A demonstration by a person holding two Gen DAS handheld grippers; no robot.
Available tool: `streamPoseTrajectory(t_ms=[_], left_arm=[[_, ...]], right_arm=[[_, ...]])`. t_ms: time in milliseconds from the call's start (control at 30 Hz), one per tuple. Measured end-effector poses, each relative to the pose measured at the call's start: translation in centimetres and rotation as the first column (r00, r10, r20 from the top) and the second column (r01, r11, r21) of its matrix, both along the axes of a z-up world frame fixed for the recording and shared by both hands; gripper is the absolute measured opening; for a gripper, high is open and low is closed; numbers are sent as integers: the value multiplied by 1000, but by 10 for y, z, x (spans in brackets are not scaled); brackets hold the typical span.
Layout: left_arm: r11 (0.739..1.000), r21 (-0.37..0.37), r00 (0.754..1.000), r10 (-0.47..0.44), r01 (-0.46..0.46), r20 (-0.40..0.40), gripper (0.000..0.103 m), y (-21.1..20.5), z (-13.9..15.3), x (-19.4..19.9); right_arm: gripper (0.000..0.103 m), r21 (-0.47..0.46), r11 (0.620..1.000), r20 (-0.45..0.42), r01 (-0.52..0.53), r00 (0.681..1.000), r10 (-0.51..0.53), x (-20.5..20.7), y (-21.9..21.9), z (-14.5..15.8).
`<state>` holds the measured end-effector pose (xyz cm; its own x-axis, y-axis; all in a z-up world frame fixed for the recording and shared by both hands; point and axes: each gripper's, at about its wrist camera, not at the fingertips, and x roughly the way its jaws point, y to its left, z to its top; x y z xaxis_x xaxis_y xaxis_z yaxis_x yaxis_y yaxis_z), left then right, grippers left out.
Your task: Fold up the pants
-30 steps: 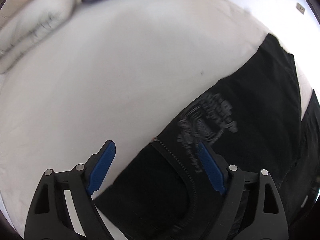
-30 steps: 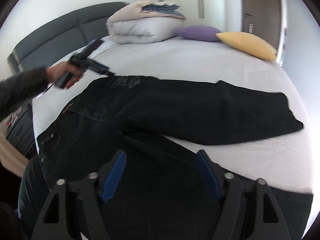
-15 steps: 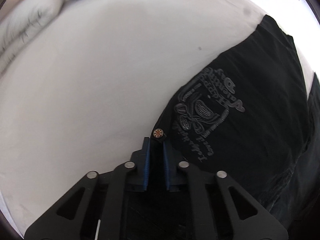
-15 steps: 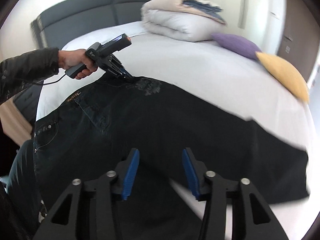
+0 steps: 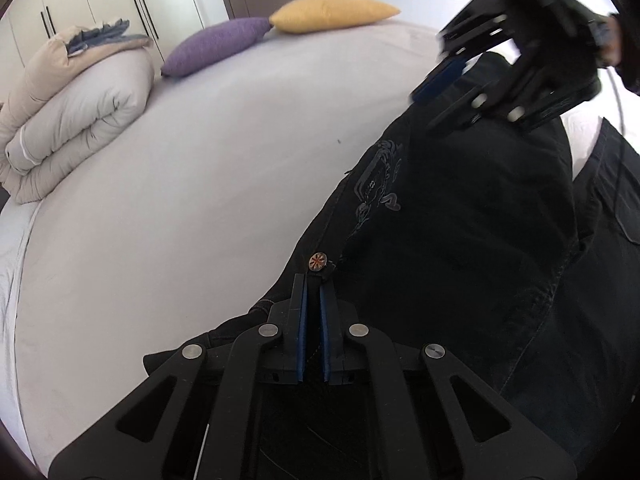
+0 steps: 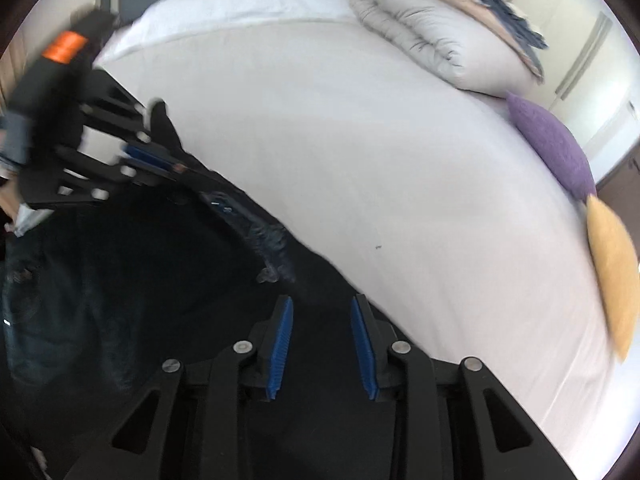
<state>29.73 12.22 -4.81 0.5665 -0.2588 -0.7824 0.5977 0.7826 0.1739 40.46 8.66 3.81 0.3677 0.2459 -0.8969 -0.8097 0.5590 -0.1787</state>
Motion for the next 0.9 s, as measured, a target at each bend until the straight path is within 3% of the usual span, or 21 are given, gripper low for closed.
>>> streamPoseTrajectory(t_ms=[100,233,367,500,533,567,600,767,900], left_arm=[[1000,12,999,-19,19,34,4,-3,4,-6],[1000,12,998,-29,29,54,4,6,-3,-33],[1000,-4,998,-28,29,56,4,12,-2,-38],[999,-9,998,-34,34,55,4,16,-5,-38],[999,-10,998,-34,35,54,4,16,-5,-37],[999,-11,998,-35,35,54,4,17,-5,-37],[999,-10,998,-35,35,54,4,17,-5,-37],[999,-8,998,-36,37,55,4,16,-7,-35],[999,-7,998,-35,36,57,4,16,-7,-33]], right_arm=[[33,-60,998,7,-33,999,34,9,9,-8],[34,-67,997,31,-45,998,47,24,10,-6],[56,-60,997,48,-57,997,60,34,22,-5],[57,-107,990,-3,-88,996,88,45,35,-18],[50,-103,991,-28,-81,997,78,45,36,-20],[29,-91,993,-68,-71,996,65,51,36,-22],[22,-86,994,-97,-61,994,52,48,32,-23],[6,-99,991,-75,-89,994,81,51,31,-19],[4,-109,988,-32,-109,994,106,52,33,-12]])
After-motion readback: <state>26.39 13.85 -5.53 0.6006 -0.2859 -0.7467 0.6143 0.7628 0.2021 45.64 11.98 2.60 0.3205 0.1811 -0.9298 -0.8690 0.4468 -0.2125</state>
